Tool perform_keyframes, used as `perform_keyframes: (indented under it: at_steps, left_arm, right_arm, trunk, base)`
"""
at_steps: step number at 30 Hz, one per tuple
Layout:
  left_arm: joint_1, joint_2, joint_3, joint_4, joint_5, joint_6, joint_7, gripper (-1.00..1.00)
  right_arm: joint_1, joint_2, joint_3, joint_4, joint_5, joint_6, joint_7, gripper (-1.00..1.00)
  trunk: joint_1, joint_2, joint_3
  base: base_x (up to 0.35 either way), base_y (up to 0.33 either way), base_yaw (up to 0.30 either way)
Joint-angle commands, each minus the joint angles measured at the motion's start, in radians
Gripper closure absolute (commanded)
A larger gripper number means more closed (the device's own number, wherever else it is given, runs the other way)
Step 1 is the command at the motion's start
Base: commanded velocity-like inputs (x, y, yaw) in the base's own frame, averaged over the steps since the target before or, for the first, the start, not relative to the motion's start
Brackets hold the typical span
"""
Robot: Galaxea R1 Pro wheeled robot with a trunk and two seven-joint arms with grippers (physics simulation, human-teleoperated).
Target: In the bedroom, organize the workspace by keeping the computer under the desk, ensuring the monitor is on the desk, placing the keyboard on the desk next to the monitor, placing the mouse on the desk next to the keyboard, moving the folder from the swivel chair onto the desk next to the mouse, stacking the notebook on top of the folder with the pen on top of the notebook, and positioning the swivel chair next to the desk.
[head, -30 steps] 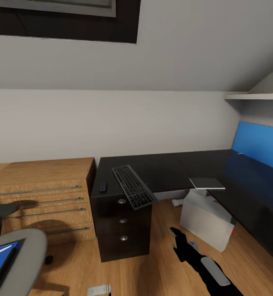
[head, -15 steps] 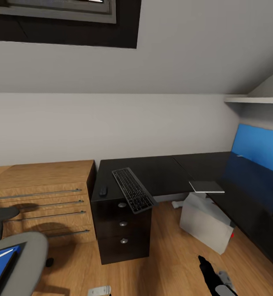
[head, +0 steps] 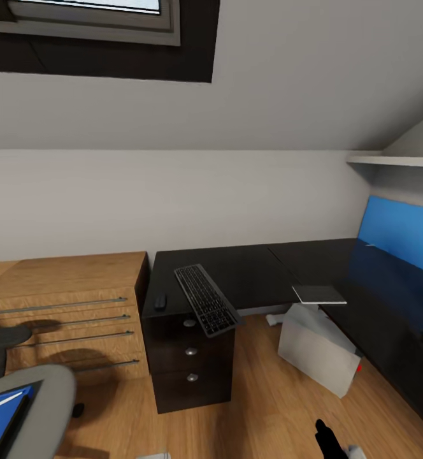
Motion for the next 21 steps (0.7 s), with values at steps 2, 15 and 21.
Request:
perform_keyframes:
  at_steps: [2,15,21]
  left_arm:
    - [-0.001,0.001,-0.006,-0.001,0.01,-0.001,0.008,-1.0]
    - [-0.001,0.001,-0.002,-0.006,0.007,-0.006,0.011,-1.0]
    - [-0.001,-0.035,0.014,-0.019,0.01,-0.031,0.326,-1.0]
  right_arm:
    - [-0.001,0.001,0.008,0.002,0.006,-0.005,0.005,-1.0]
    - [-0.001,0.05,0.01,0.032,0.053,-0.11,0.005,-1.0]
    - [-0.001,0.079,0.007,0.067,0.053,-0.175,0.003,-1.0]
  trunk:
    - [-0.008,0.014,0.005]
    - [-0.058,0.105,0.046]
    - [-0.081,0.147,0.065]
  base:
    - [0.0,0.0,0.0]
    - [0.0,0.0,0.0]
    - [0.0,0.0,0.0]
